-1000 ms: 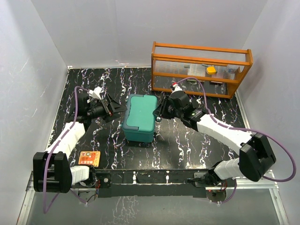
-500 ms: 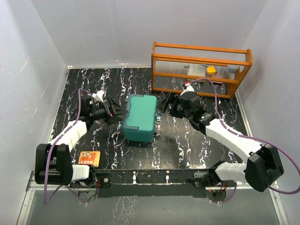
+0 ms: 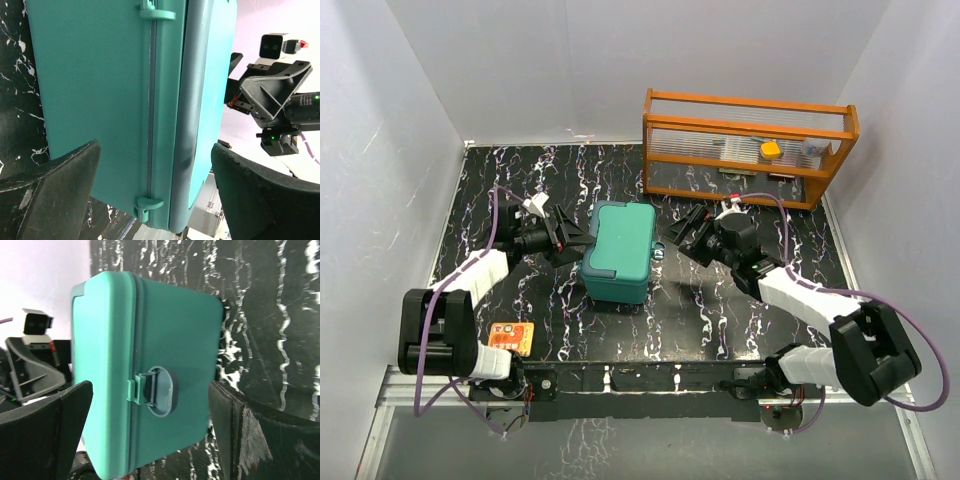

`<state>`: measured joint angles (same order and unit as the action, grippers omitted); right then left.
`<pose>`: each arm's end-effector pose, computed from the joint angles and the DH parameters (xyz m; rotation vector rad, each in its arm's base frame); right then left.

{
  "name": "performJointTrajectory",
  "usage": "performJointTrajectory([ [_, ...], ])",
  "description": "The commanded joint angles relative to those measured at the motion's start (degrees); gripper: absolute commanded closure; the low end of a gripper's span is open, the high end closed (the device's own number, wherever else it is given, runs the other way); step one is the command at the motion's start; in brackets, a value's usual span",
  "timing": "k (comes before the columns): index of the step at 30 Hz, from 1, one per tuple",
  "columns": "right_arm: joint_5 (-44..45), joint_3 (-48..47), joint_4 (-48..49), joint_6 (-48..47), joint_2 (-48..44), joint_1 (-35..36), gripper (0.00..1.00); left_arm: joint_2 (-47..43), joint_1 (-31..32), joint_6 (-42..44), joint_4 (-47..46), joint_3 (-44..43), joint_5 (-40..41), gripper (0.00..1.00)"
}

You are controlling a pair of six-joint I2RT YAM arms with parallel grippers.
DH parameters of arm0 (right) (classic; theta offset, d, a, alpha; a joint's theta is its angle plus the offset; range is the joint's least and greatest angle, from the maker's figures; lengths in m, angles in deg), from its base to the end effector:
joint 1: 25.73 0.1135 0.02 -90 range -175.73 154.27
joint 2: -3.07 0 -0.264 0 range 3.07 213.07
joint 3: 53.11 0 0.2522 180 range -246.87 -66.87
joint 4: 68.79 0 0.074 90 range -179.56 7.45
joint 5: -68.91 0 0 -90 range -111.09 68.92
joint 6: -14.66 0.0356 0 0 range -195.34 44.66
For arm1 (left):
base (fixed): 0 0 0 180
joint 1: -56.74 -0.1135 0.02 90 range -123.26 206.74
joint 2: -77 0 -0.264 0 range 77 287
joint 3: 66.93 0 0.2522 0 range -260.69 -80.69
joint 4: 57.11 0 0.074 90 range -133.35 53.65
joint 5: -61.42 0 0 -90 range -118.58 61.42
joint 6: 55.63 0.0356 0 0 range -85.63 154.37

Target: Organize the medicine kit

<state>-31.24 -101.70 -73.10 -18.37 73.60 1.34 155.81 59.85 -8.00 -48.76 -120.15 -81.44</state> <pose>0.2320 0.1256 0.2199 0.4504 2.1580 1.0615 0.2735 -0.0433 0.2102 -0.1879 2.2343 -1.4397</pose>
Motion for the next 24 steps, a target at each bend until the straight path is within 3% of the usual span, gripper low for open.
performJointTrajectory([
  [1, -6.9, 2.6, 19.8, 9.2, 3.0, -0.1, 0.02, 2.0, 0.1, 1.8, 1.1, -2.6, -2.5, 0.1],
  [4, -8.1, 4.3, 26.8, 12.6, 5.9, -0.1, 0.02, 2.9, 0.2, 2.2, 1.4, -3.0, -2.4, 0.1],
  [10, -9.8, 3.8, 29.0, 13.0, 9.8, -0.1, 0.02, 4.0, 0.3, 2.1, 0.9, -3.1, -2.6, 0.1],
  [16, -18.4, -0.2, 26.2, 12.2, 14.1, 0.2, 0.02, 4.9, 0.4, 4.0, 3.2, -4.6, -3.1, 0.15],
  [24, -18.4, -0.9, 22.7, 11.5, 11.8, 0.3, 0.07, 4.7, 0.4, 4.1, 3.5, -4.9, -3.3, 0.15],
])
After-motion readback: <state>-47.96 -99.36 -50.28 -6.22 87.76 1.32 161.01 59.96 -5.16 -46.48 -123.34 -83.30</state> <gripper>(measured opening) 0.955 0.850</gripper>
